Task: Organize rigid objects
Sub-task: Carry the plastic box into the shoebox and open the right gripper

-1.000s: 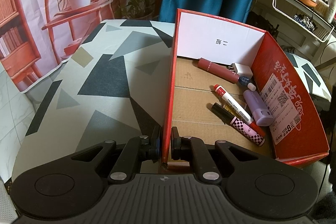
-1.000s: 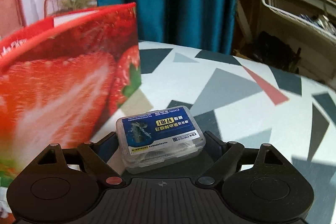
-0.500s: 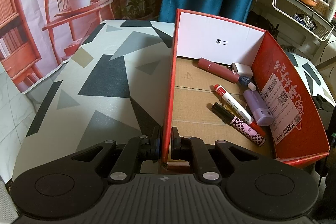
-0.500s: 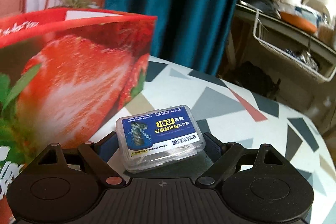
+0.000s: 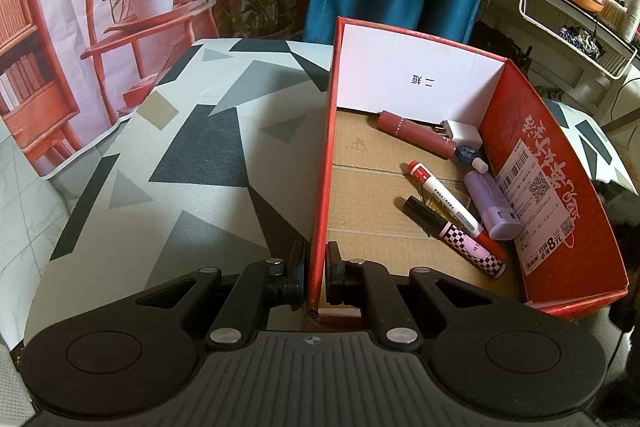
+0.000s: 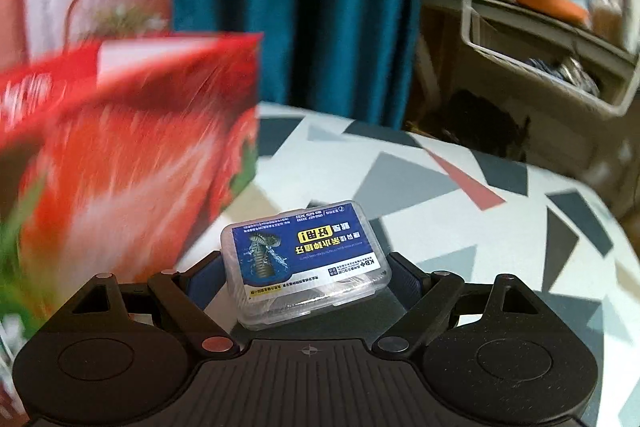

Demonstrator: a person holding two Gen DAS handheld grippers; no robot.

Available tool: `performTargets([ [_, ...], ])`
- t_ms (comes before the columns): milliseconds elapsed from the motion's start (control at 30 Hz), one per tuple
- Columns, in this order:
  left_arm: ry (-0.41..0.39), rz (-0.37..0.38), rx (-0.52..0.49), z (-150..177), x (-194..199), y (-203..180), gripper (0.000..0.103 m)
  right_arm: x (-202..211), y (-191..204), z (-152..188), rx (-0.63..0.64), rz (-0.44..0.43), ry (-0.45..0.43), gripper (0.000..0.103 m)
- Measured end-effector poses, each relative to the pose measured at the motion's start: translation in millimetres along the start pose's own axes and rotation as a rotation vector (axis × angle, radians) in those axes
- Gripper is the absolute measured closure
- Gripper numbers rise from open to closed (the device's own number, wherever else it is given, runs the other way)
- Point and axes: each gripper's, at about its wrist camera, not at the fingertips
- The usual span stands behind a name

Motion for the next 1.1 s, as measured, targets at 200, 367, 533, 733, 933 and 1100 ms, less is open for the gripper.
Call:
performTargets([
  [200, 0.000, 0.000, 0.001, 0.0, 0.0, 0.1, 0.093, 33.9, -19.2, -60.7, -0.162, -0.090, -0.176, 0.020],
  [367, -0.001, 0.002, 0.005, -0.4, 0.2, -0.6, 0.093, 35.5, 16.6, -95.4, -0.035, -0.246, -0.146, 0.020],
  [533, -0.002, 0.004, 0.001, -1.1, 0.6, -1.2, 0.093, 19.0, 63.2, -104.3, 0.073, -0.314, -0.015, 0.020],
  [733, -0.005, 0.009, 0.007, -0.1, 0.0, 0.8, 0.093, 8.6, 101.8, -113.3, 0.158, -0.371, 0.115, 0.021],
  [933, -0.006, 0.014, 0.010, 0.2, -0.8, 2.2, 0.093, 2.9, 122.0, -104.7, 0.223, -0.359, 0.175, 0.020],
  [1100, -0.006, 0.015, 0.013, 0.1, -1.0, 2.5, 0.093, 2.2, 122.3, -104.0, 0.246, -0.361, 0.196, 0.020],
])
Point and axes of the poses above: each gripper's, at about its wrist camera, not at the fingertips, and x roughly against the way its jaws point, y to its left, z to its underside, and after that the axes turned 7 degrees about -y, right-handed
